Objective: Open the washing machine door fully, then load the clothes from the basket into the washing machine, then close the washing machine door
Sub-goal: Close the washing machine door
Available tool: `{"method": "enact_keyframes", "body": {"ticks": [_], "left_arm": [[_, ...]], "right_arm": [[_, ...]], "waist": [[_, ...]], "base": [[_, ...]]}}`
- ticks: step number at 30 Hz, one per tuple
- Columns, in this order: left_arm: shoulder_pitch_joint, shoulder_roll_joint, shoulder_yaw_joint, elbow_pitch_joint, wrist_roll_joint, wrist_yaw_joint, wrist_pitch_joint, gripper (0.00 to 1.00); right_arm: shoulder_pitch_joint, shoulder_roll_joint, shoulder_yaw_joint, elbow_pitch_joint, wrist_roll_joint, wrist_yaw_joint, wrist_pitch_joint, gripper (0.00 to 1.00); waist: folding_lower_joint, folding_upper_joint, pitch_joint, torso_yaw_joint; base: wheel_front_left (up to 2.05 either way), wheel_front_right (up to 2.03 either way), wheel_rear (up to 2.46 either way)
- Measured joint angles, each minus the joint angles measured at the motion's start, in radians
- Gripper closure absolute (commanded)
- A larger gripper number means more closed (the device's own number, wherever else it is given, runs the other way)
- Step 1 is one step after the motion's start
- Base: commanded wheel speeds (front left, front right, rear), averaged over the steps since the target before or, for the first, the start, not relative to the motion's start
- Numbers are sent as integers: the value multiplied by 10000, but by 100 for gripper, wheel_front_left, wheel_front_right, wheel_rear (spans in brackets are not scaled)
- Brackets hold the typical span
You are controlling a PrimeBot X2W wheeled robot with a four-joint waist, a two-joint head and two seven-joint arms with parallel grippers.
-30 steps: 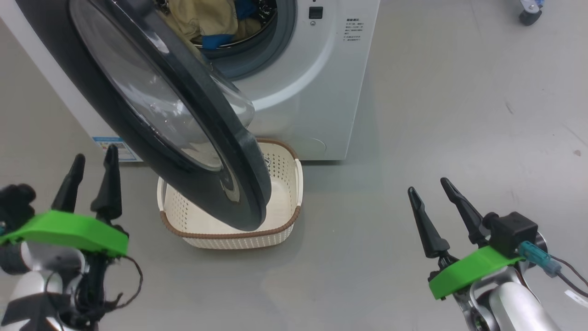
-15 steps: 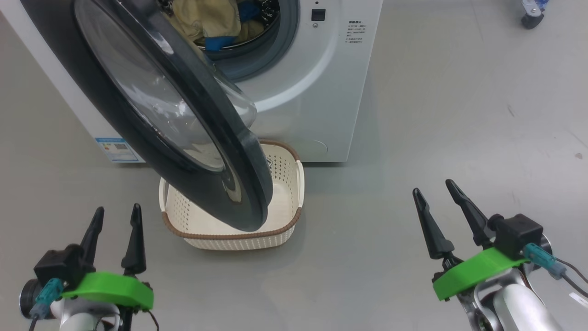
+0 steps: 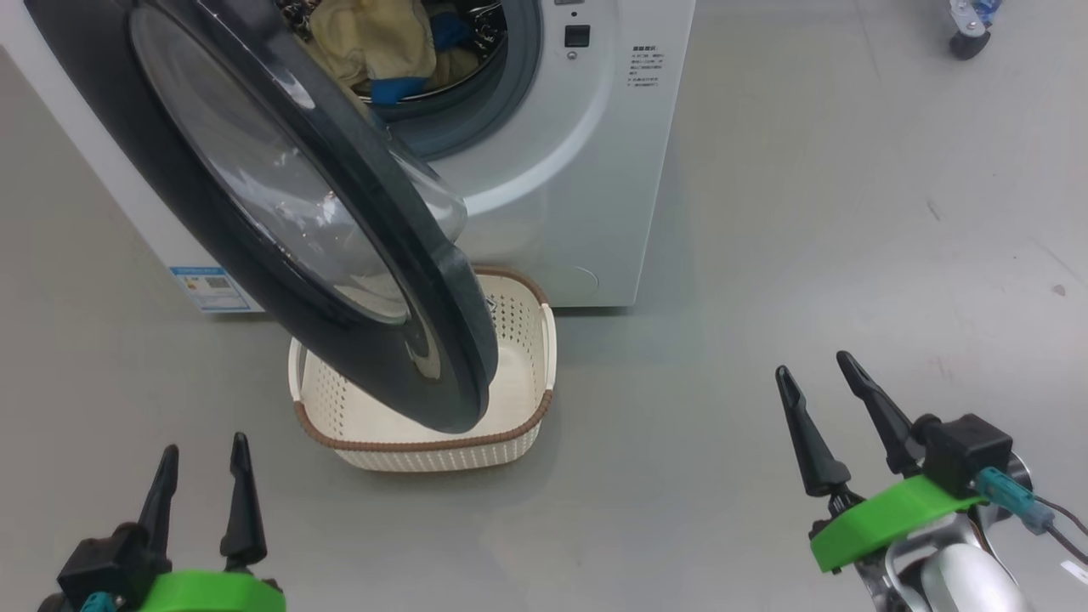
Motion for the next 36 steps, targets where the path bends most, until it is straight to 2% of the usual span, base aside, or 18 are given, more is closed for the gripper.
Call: {"method": "enact_keyframes", "body": {"ticks": [5,11,36], "left_arm": [[149,-274,370,2,12,-35,0,0],[450,-389,339,31,12,-50,0,0],[610,-435,385,-155,12,-71,0,0]], "right_arm": [[24,0,-36,15,-117,0,0,0],[193,-2,-132,29,-153,0,0,0],[320,6,-416,165,-230,0,0,0]], "waist": [[0,0,-202,-1],[0,0,-325,31],[0,0,-210,-70]], "base": [[0,0,0],[0,0,0],[0,0,0]]}}
